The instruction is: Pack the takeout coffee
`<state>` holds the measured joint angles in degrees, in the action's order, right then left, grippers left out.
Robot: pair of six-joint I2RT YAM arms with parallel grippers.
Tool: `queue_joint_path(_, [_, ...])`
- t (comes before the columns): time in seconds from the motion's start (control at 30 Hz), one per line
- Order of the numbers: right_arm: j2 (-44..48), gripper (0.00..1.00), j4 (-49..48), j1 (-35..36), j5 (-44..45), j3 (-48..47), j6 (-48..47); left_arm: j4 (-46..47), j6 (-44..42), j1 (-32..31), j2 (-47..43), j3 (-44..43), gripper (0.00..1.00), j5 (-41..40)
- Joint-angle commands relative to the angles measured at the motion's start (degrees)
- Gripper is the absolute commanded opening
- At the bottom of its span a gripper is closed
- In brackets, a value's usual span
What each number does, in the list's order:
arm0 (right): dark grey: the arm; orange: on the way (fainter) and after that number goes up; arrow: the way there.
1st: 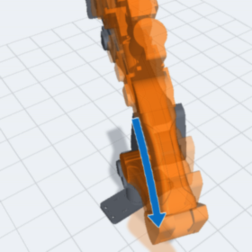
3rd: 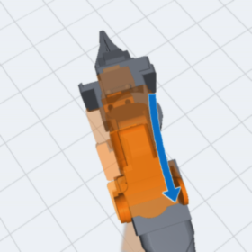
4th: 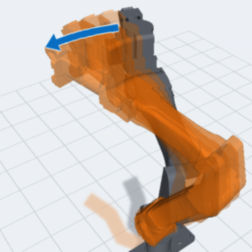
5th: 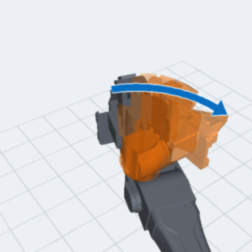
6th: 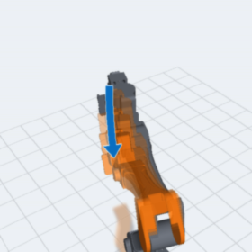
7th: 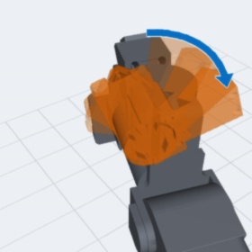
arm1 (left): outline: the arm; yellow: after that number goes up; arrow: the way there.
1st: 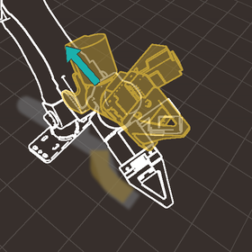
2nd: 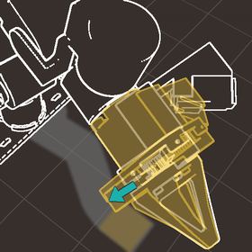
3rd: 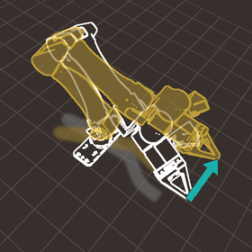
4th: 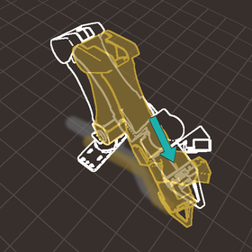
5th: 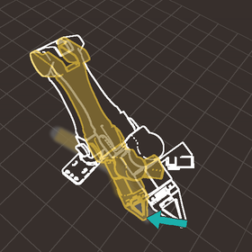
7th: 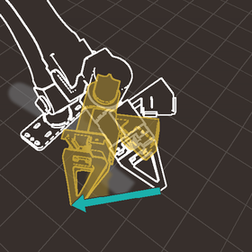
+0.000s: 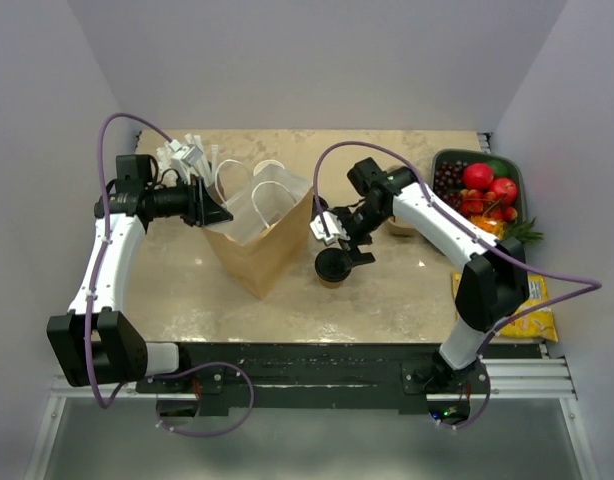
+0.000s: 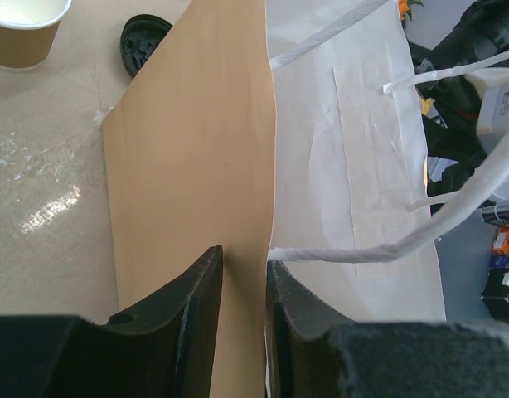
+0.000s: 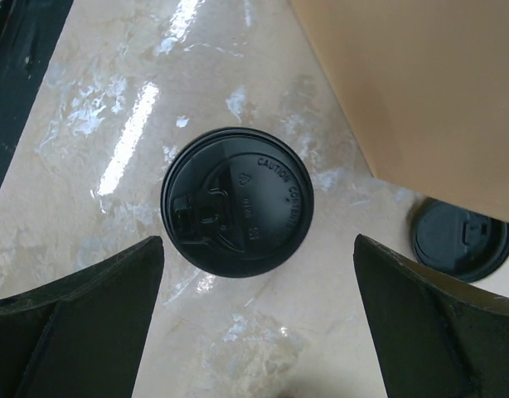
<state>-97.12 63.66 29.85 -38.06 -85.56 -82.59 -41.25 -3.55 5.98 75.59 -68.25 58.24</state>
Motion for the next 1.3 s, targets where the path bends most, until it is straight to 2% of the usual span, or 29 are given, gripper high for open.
queue_joint_path(0.0, [-1.4,0.99,3.5,0.5,1.2,-1.0,-7.2,0.3,0.5,0.1,-2.2,0.3,0.31,-0.1])
queue_joint_path(0.37, [-7.8,0.99,10.0,1.0,1.5,-5.8,-12.3,-0.5,-0.2,0.3,-2.5,0.8,0.31,-0.8])
queue_joint_path(0.87, [-10.0,0.99,7.8,2.7,2.4,-7.3,-7.4,0.4,0.3,0.5,-2.0,1.5,0.31,-0.5])
queue_joint_path(1.27, [-12.0,0.99,9.9,3.3,3.1,-8.9,-7.9,0.6,0.5,0.5,-1.8,1.8,0.31,-0.2])
